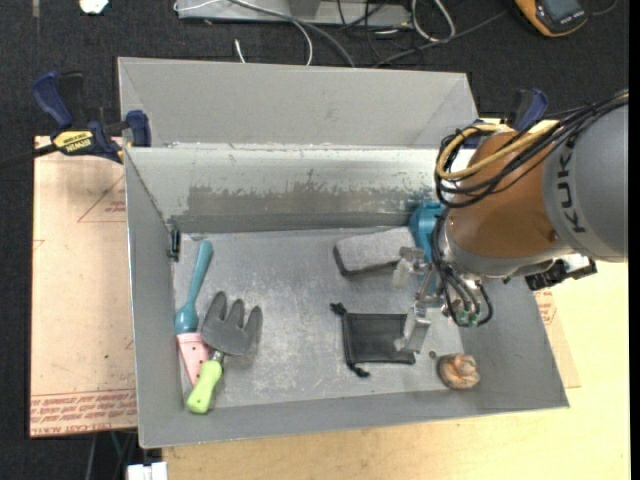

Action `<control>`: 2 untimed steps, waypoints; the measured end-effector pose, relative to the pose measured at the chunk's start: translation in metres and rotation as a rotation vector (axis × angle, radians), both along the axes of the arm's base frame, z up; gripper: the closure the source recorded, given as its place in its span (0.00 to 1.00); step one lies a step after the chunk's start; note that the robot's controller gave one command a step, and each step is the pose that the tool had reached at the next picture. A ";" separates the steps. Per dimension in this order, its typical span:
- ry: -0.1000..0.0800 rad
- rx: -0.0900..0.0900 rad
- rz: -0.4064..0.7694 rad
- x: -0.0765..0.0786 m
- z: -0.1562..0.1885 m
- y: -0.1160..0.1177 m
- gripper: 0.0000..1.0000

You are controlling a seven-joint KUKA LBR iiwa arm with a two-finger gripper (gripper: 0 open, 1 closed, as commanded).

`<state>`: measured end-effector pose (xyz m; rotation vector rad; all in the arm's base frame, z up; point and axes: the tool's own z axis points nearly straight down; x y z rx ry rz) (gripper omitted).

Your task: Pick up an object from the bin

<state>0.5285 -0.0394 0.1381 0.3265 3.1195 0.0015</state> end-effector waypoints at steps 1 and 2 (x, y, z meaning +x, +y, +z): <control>0.006 0.003 -0.026 -0.022 -0.018 0.008 0.00; 0.000 0.003 -0.174 -0.017 -0.071 0.017 0.00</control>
Offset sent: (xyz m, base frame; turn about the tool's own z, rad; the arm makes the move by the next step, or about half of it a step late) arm -0.0169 0.0162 -0.0681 0.1757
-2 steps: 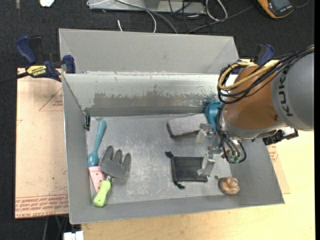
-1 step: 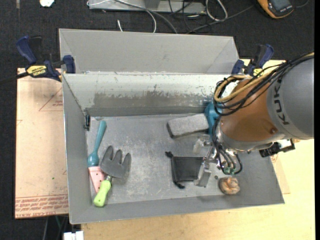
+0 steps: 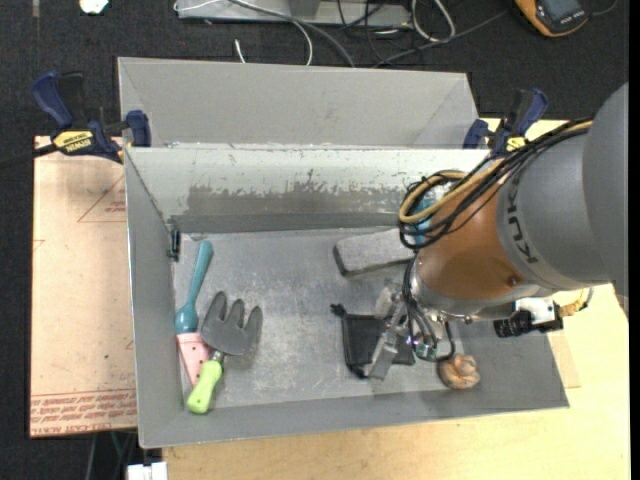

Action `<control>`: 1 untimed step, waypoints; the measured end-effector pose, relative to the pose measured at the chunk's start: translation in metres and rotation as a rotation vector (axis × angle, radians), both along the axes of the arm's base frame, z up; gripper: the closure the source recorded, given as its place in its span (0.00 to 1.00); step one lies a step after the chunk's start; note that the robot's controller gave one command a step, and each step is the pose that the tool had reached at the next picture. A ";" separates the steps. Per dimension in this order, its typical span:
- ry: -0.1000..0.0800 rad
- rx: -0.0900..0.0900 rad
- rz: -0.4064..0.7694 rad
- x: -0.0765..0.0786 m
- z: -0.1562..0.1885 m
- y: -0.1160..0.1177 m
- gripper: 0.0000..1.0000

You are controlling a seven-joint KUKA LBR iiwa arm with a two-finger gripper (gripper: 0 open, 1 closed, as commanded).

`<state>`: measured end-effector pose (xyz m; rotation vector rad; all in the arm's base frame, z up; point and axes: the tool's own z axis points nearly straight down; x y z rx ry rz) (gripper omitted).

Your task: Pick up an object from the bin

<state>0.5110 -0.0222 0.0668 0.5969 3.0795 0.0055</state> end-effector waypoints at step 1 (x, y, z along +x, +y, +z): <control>-0.003 0.003 -0.083 -0.005 0.004 -0.003 1.00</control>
Offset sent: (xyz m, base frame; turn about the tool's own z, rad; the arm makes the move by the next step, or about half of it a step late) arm 0.0000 0.0000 0.0000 0.0000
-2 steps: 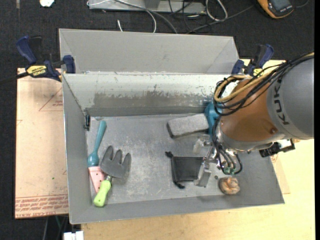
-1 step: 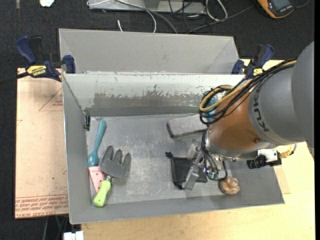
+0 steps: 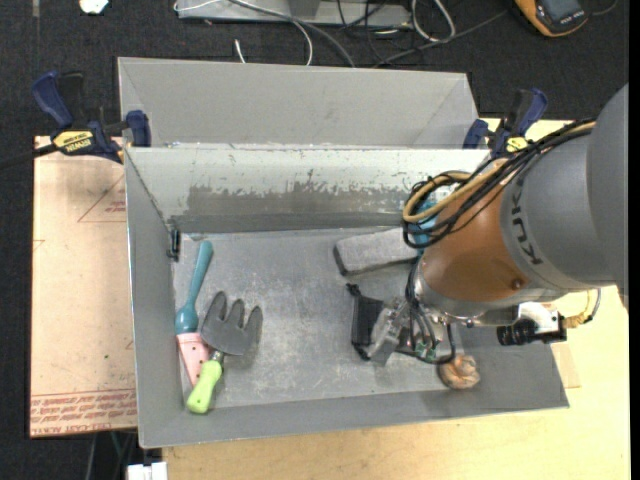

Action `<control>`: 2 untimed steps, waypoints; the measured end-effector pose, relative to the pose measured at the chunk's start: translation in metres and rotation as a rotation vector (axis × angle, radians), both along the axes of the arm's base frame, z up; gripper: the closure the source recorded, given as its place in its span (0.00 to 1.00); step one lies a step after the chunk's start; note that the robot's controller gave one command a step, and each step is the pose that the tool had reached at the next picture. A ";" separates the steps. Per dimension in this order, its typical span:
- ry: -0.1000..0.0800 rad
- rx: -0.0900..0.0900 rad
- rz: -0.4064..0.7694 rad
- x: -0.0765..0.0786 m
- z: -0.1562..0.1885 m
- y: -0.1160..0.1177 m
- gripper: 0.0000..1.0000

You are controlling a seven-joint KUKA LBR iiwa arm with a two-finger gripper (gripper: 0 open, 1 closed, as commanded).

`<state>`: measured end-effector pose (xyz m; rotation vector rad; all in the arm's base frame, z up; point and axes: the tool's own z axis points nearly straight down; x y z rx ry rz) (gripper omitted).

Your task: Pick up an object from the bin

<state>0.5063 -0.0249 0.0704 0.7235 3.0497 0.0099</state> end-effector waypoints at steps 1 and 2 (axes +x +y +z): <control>0.000 0.000 0.000 0.000 0.000 0.000 1.00; 0.009 0.000 0.001 -0.003 0.033 0.000 1.00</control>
Offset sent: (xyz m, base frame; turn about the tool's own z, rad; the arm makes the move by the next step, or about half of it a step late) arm -0.0001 0.0002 0.0939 0.0000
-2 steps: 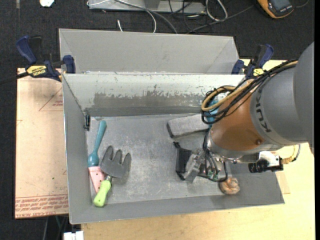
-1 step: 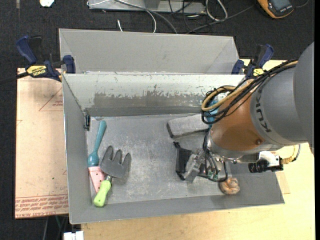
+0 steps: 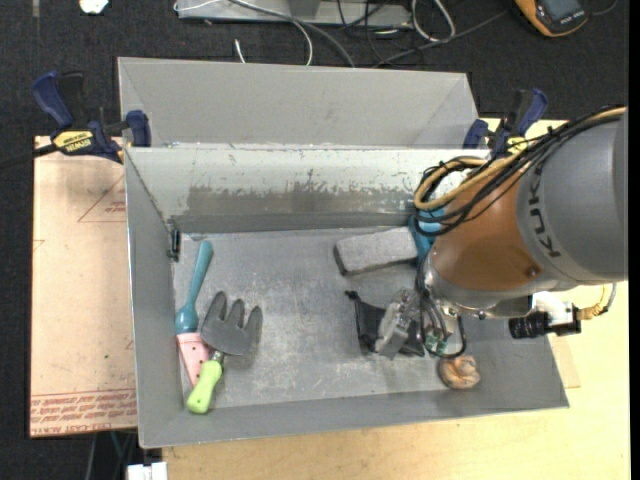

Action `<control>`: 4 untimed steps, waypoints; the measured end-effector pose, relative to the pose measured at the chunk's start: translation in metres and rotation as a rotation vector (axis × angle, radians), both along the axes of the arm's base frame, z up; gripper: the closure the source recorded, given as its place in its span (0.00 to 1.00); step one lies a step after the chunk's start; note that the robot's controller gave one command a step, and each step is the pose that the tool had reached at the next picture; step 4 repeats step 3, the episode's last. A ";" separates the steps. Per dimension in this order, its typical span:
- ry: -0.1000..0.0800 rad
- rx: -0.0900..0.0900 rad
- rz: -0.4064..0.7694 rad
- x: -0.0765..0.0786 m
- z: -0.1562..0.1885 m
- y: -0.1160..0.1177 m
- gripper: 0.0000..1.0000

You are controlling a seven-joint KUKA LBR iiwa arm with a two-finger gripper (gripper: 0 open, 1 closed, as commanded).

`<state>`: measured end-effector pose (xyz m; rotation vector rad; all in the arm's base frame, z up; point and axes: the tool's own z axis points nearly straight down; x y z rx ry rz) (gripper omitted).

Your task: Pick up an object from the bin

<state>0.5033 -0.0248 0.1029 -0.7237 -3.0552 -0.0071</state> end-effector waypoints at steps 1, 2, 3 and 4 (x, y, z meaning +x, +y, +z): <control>-0.001 0.000 0.001 0.001 0.054 0.000 1.00; -0.004 0.000 0.003 0.002 0.093 0.000 1.00; -0.007 0.000 0.004 0.003 0.114 0.001 1.00; -0.007 0.000 0.004 0.003 0.114 0.001 1.00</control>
Offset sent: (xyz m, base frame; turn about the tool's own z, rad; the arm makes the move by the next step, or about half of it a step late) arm 0.0009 0.0001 0.0996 -0.0005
